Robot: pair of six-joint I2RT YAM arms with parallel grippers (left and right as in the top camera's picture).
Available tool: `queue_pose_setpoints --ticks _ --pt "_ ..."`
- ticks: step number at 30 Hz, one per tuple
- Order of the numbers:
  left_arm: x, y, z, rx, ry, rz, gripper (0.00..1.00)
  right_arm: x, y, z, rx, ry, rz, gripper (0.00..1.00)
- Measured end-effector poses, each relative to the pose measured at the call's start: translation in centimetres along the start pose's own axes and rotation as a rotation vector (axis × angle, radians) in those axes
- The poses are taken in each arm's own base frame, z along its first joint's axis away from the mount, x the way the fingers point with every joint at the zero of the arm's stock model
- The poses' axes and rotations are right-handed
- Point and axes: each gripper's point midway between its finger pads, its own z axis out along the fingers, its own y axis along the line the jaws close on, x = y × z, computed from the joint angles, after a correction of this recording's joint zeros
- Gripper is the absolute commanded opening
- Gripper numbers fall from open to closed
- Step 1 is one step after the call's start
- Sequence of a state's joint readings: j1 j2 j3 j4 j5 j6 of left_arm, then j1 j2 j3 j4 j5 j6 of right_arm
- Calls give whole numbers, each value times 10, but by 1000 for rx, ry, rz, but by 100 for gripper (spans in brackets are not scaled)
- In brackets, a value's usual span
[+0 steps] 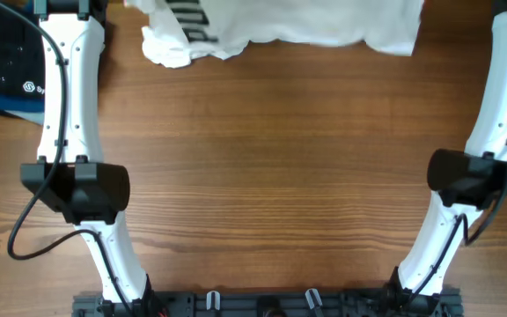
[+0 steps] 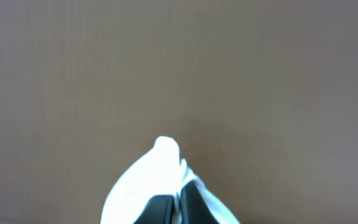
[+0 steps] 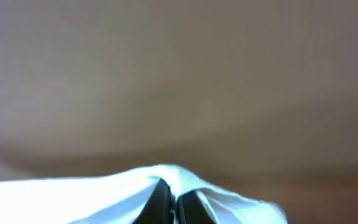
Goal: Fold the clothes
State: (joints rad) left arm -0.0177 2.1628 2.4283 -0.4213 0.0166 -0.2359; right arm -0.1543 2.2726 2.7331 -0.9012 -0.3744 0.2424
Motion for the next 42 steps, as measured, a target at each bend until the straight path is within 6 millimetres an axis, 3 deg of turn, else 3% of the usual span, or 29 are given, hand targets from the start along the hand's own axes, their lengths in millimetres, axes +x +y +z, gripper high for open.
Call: queue_pose_setpoints --ticks 2,5,12,17,19,22,25,35,38,42 --pt "31 8 4 -26 110 -48 4 45 -15 13 36 158 79 4" --pt "66 10 1 -35 248 -124 4 85 -27 20 67 299 149 4" --pt "130 2 -24 -57 522 -232 4 130 -14 1 38 497 271 4" --pt "172 -28 -54 -52 714 -242 4 169 1 -25 27 691 377 4" --pt "182 -41 -66 -43 766 -235 4 175 7 -29 16 723 377 4" --pt "189 -56 -90 -36 839 -228 4 179 19 -29 -8 738 363 4" --pt "188 -57 -115 -53 890 -228 4 180 28 -29 -21 743 349 4" --pt "160 0 -167 -197 941 -303 4 167 33 -42 -26 703 266 4" --pt "156 5 -176 -211 945 -306 4 154 31 -55 18 657 213 4" --pt "150 2 -193 -205 958 -301 4 126 43 -97 51 563 151 4"
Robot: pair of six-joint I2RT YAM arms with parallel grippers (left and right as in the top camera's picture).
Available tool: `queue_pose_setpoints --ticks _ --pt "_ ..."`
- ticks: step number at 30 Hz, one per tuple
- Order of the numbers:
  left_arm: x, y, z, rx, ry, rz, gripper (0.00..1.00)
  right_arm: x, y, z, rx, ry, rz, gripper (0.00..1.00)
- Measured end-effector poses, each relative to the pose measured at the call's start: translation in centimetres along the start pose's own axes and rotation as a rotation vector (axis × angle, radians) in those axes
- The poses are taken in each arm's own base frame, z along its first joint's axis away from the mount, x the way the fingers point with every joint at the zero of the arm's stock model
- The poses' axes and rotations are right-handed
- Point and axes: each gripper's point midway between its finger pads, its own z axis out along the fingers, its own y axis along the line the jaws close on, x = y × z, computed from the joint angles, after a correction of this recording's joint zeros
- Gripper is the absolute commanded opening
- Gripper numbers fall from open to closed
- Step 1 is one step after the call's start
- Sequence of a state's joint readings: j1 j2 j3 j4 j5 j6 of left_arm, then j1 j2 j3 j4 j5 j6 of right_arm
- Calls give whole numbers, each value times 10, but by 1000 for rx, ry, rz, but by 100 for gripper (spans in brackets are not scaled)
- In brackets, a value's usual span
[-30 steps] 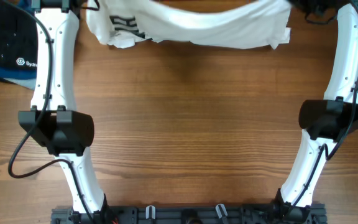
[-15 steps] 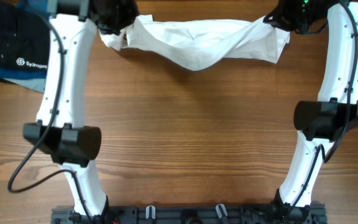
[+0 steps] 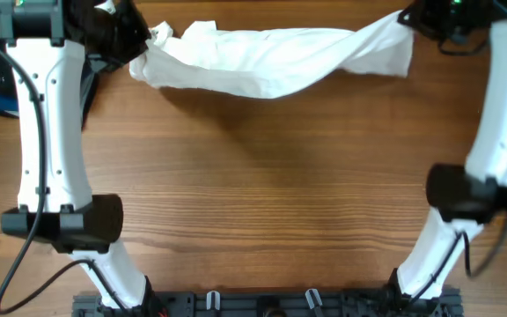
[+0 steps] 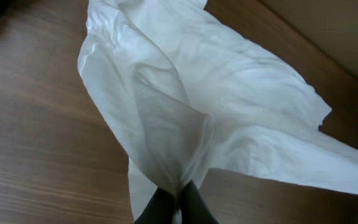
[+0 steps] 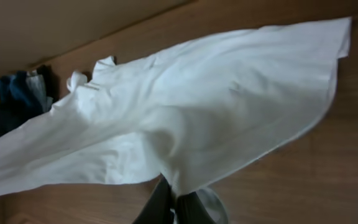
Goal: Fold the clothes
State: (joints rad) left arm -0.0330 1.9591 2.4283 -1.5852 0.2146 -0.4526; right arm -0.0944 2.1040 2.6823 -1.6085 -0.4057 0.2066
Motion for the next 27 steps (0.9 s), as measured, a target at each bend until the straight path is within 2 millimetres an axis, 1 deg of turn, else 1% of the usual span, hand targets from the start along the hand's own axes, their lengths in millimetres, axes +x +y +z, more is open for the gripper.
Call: queue_pose_setpoints --ticks 1,2,4,5,7,9,13,15,18,20,22,25,27 --pt "6 1 -4 -1 13 0 4 4 4 -14 3 -20 -10 4" --pt "10 1 -7 0 24 -2 4 7 7 -24 5 -32 -16 4" --pt "19 3 -13 0 47 -6 4 21 12 -45 9 -44 -21 4" --pt "24 3 -17 0 59 -9 4 29 13 -51 14 -39 -18 4" --pt "27 2 -20 13 68 -7 4 42 11 -55 20 -16 -8 4" --pt "29 -3 -21 38 78 -7 4 60 4 -48 34 41 16 4" --pt "33 -9 -21 63 95 -1 4 96 -20 -12 74 215 89 4" --pt "36 -12 -21 71 102 6 4 113 -30 3 91 291 122 4" --pt "40 -18 -20 78 112 19 4 133 -41 16 110 371 154 4" --pt "52 -23 -13 74 151 37 4 140 -44 20 116 399 165 5" --pt "60 -24 -6 65 181 44 4 143 -45 22 117 410 163 4" --pt "76 -19 11 18 245 51 4 149 -48 25 119 431 161 4" --pt "86 -12 23 -32 283 56 4 156 -50 26 122 452 165 4"
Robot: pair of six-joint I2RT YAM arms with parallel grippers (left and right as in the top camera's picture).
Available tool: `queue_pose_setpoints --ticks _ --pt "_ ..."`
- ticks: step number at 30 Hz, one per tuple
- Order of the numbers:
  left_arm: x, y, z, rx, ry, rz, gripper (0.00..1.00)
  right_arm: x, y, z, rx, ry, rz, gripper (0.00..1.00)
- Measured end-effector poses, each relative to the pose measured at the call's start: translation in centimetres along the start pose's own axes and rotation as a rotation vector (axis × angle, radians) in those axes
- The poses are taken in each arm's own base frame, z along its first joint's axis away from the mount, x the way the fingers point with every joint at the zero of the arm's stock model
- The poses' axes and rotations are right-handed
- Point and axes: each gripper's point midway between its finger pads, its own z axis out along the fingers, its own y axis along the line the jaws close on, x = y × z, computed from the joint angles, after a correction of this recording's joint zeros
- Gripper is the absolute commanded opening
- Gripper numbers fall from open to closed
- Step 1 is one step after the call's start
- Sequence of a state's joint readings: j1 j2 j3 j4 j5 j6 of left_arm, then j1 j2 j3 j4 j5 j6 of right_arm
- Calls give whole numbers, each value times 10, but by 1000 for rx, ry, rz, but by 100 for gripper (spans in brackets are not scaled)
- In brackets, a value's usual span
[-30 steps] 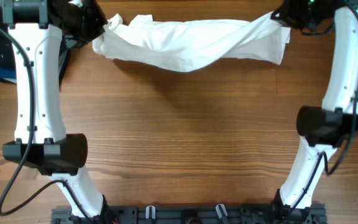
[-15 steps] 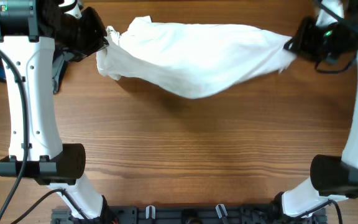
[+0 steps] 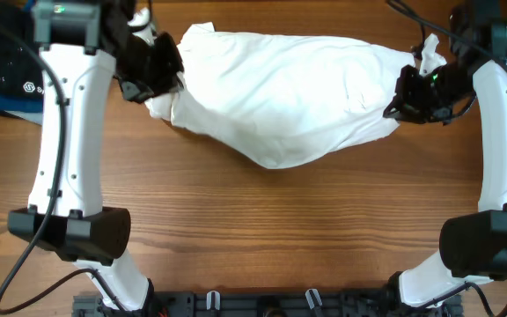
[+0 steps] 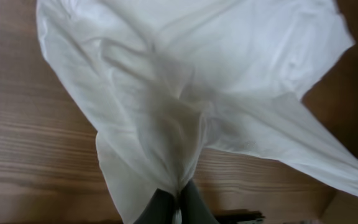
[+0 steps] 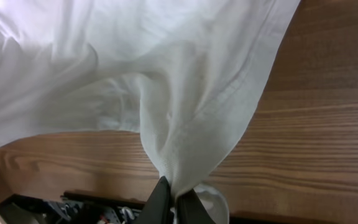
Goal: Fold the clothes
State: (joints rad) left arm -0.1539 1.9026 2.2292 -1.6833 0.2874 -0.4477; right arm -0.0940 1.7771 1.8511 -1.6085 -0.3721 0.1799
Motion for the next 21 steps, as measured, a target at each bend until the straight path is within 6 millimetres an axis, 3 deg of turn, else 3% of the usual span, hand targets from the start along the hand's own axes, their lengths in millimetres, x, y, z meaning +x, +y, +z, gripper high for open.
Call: queue_pose_setpoints --ticks 7,16,21 --pt "19 19 26 -113 76 -5 4 30 -10 8 17 47 16 4" --pt "68 52 7 -174 66 -41 4 73 -26 27 39 134 50 4" --pt "100 75 6 -208 88 -71 4 94 -37 41 54 193 72 4"
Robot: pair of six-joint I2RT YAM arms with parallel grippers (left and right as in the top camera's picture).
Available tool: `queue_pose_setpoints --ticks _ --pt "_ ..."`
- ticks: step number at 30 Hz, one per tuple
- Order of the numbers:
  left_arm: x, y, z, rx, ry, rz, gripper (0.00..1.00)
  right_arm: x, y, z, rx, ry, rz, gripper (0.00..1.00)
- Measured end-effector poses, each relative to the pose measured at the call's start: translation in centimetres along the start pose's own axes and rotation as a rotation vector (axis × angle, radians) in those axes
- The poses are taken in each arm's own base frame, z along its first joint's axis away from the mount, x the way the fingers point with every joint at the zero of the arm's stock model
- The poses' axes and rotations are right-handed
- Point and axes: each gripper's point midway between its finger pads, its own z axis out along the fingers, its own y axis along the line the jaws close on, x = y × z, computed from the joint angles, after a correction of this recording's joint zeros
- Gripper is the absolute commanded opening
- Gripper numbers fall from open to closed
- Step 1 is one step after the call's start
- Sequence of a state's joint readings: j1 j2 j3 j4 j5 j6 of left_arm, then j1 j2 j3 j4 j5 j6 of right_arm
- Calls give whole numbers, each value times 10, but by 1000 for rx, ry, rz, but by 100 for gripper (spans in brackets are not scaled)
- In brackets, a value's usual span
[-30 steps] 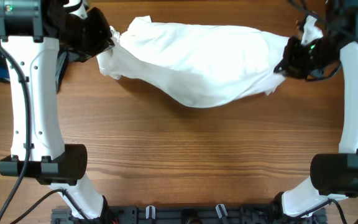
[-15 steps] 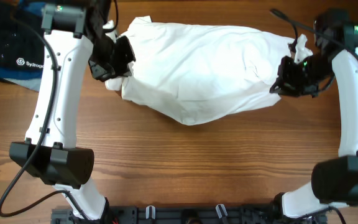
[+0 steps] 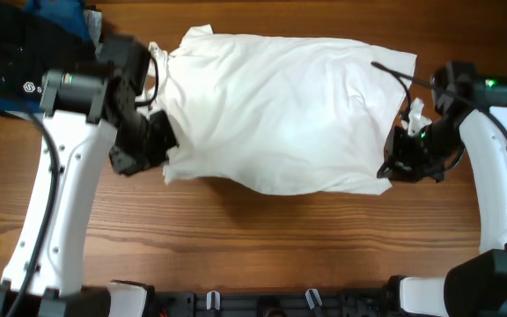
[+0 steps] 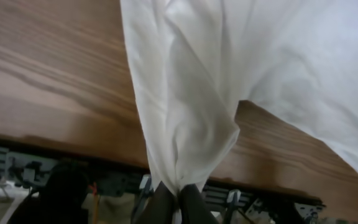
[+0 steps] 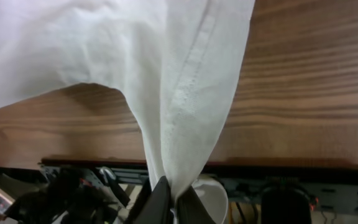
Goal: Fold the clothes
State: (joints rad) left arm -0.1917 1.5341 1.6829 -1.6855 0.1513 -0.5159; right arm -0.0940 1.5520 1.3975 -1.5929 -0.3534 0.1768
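A white shirt [image 3: 275,110] lies spread across the far half of the wooden table [image 3: 262,238], its near edge sagging towards me. My left gripper [image 3: 158,151] is shut on its near left corner, and the cloth [image 4: 185,118] runs straight into the closed fingers [image 4: 178,205]. My right gripper [image 3: 396,167] is shut on the near right corner, with a hemmed fold [image 5: 191,112] pinched between its fingers [image 5: 169,202]. Both corners are held a little above the tabletop.
A pile of dark blue clothes [image 3: 16,53] sits at the far left corner, just behind my left arm. The black rail [image 3: 262,304] of the arm mounts runs along the table's near edge.
Both grippers have come nearer to me and lower, still shut on the shirt's corners. The shirt now lies broader and flatter across the table, its near edge further towards me.
The shirt first hung bunched at the table's far edge, both grippers shut on it out of the overhead view. Then it was stretched as a narrow band between them, then billowed wide over the far table, and now lies spread with its near corners held.
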Motion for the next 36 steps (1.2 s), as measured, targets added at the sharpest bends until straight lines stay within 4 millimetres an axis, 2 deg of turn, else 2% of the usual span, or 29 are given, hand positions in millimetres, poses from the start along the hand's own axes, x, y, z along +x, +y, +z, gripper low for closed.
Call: queue_pose_setpoints --ticks 12,17,23,30,33,36 --pt "47 35 5 -9 -17 -58 4 33 -20 33 26 114 21 4" --pt "61 52 24 -61 25 -86 4 37 -25 45 31 137 30 4" --pt "80 71 57 -144 138 -123 4 39 -26 47 32 145 34 4" --pt "104 89 85 -215 254 -146 4 49 -27 45 40 185 56 4" --pt "109 93 93 -231 276 -150 4 52 -30 47 50 199 74 4" --pt "105 92 97 -221 262 -148 4 54 -34 57 56 207 96 4"
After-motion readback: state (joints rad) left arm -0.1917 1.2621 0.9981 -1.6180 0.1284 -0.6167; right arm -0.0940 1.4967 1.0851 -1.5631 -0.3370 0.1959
